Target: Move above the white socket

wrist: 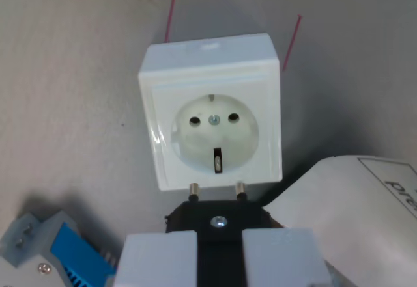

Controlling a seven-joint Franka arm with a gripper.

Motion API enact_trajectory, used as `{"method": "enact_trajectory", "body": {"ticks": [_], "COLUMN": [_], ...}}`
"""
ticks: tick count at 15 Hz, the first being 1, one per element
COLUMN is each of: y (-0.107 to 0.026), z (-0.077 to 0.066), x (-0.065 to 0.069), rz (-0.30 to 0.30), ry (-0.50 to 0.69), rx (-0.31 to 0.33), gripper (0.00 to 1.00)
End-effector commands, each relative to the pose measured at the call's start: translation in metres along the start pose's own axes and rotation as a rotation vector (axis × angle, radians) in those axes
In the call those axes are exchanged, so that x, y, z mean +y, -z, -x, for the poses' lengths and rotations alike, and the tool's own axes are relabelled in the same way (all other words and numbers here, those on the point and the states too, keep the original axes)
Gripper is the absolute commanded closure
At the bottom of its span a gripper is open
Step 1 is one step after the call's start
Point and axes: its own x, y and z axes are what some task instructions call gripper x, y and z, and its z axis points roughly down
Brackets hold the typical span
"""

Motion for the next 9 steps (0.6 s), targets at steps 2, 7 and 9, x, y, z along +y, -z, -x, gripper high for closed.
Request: {"method": "enact_trajectory", "body": {"ticks": [2,7,9], "y": [-0.012,-0.021,-0.023], "z": [-0.011,-0.014,-0.015], "x": [0.001,0.001,0.001], "rz": [-0.072,-0.074,-0.074], "ry": [0.061,0.054,0.049], "rx": [0.016,0.008,0.01], "gripper": [1.0,1.0,1.0]}}
